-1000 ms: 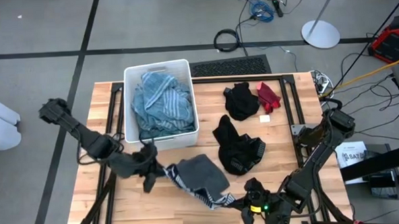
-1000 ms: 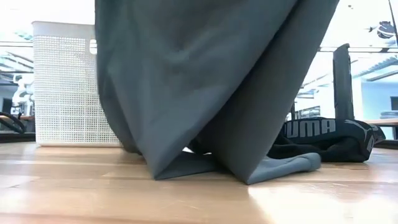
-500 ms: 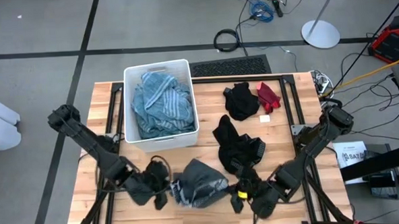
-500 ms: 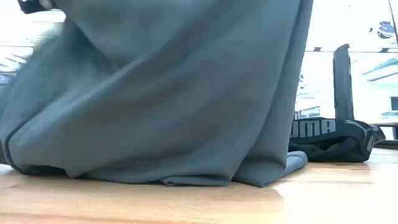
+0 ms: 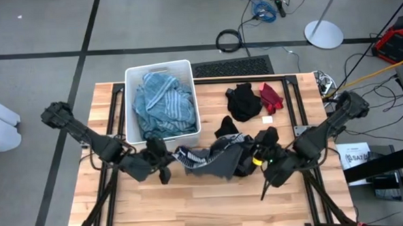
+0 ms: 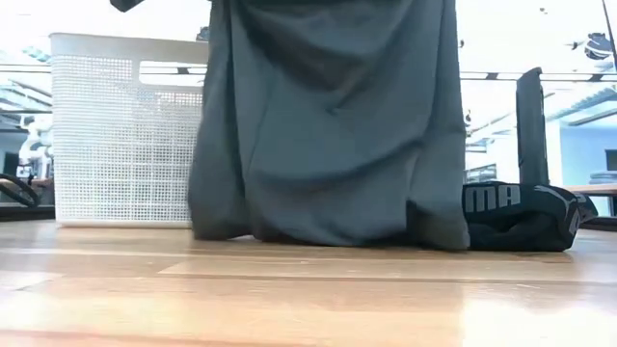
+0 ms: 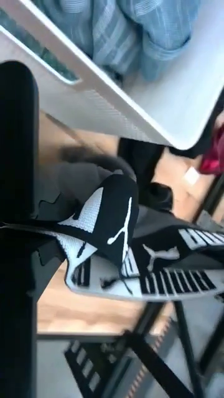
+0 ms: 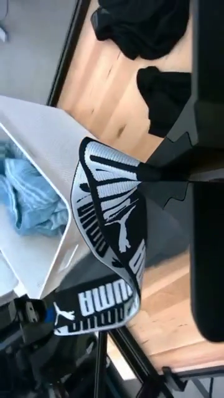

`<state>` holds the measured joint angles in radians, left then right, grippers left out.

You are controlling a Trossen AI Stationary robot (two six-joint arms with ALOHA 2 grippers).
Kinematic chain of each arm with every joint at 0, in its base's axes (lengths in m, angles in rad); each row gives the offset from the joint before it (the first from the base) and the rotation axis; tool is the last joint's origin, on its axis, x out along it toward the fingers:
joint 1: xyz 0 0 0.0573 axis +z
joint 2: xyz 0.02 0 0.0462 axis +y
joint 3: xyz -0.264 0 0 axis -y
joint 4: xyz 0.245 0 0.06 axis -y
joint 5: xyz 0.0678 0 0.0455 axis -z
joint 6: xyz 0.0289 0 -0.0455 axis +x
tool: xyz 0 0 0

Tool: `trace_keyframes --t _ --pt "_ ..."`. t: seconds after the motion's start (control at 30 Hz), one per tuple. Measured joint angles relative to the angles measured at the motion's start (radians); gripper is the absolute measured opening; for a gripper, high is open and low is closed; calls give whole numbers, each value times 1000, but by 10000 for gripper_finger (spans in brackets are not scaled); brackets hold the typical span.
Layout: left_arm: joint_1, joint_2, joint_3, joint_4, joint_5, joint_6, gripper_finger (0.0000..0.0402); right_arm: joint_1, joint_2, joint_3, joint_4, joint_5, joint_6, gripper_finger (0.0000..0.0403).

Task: Sort clothes
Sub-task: Put the gray short into the white laundry bin

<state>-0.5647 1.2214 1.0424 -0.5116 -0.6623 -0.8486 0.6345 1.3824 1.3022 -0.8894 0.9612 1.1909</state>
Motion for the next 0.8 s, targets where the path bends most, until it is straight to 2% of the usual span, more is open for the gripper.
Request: trace_keyframes --t 0.1,0.23,0.4,0.57,0.67,0.8 --pt "-24 -3 0 16 -3 -5 4 33 5 0 2 -3 8 0" --pt "-78 47 0 12 8 -63 4 101 76 0 42 -70 113 0" --pt "-160 139 -16 14 114 -210 4 199 207 0 226 -155 289 0" --pt "-224 225 -34 9 222 -407 4 277 326 0 437 -180 503 0" --pt "-254 270 -34 33 289 -511 4 305 381 0 561 -208 564 0" --pt "-260 313 -34 58 314 -553 4 292 431 0 554 -249 708 0"
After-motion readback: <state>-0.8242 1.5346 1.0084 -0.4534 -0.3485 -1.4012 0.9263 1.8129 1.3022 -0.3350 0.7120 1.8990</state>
